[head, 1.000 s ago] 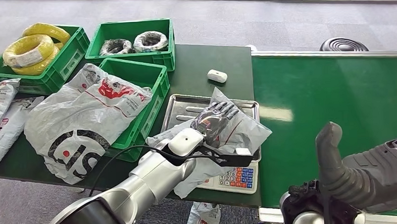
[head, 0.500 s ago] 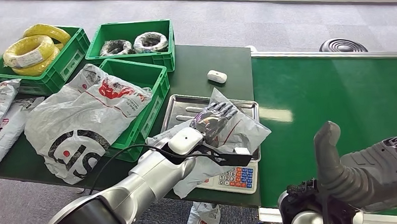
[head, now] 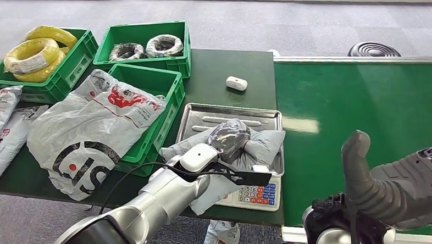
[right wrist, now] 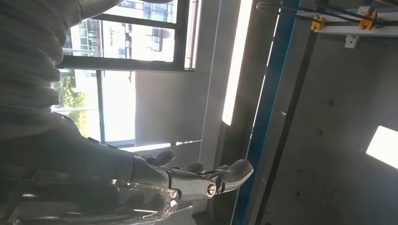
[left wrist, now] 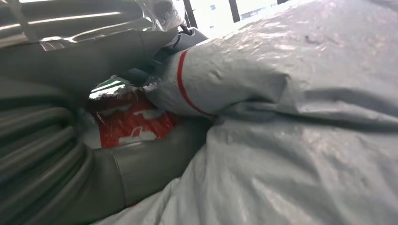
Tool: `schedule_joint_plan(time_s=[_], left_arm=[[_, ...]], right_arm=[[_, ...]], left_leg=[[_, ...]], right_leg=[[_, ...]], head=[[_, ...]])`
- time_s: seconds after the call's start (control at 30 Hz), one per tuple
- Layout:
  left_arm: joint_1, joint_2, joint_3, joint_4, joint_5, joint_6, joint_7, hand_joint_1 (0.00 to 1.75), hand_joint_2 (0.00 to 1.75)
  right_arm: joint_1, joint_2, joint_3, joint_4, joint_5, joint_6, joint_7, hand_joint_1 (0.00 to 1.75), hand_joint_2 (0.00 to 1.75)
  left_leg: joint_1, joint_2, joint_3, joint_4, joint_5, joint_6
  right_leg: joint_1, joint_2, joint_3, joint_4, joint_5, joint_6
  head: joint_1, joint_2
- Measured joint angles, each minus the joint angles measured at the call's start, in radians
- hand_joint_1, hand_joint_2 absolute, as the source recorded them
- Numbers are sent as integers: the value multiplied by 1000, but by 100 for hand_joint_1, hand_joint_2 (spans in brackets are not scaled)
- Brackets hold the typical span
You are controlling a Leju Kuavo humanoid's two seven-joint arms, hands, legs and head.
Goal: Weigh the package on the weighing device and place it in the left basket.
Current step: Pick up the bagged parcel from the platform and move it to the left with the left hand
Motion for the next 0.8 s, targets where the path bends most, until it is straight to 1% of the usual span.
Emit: schedule_joint_plan(time_s=[0.23,0.3,0.33,0.43,0.5,0.6,0.73,0.8], left_arm=[[-2,0,15,-5,29,25,-9,175,175],[-2,0,25,-7,49,56,-32,175,175],[-1,1,34,-10,72,82,-57,175,175],[3,9,103,-48,208,166,-179,175,175],[-2,17,169,-89,284,187,-237,175,175],[-10,27,237,-134,307,186,-255,175,175],[-10,33,279,-166,314,189,-260,175,175],[-3,36,299,-192,344,212,-277,175,175]], right_arm=[[1,0,0,0,4,0,0,0,175],[2,0,0,0,5,0,0,0,175],[3,0,0,0,5,0,0,0,175],[7,0,-1,0,0,0,0,0,175],[10,0,-1,0,-3,0,0,0,175],[12,0,-1,0,-4,0,0,0,175],[14,0,-1,0,-5,0,0,0,175],[16,0,-1,0,-5,0,0,0,175]], left_leg=[[0,0,-2,0,0,0],[0,0,-2,0,0,0],[0,0,-2,0,0,0],[0,0,-6,0,1,0],[0,0,-7,0,2,-1],[0,0,-8,0,2,-1],[0,0,-11,0,2,-1],[0,0,-12,0,2,-1]], right_leg=[[0,0,-2,0,0,0],[0,0,-2,0,0,0],[0,0,-3,0,0,0],[0,0,-6,0,0,0],[0,0,-7,0,1,0],[0,0,-8,0,1,0],[0,0,-11,0,1,0],[0,0,-12,1,1,0]], head=[[0,0],[0,0],[0,0],[0,0],[0,0],[0,0],[0,0],[0,0]])
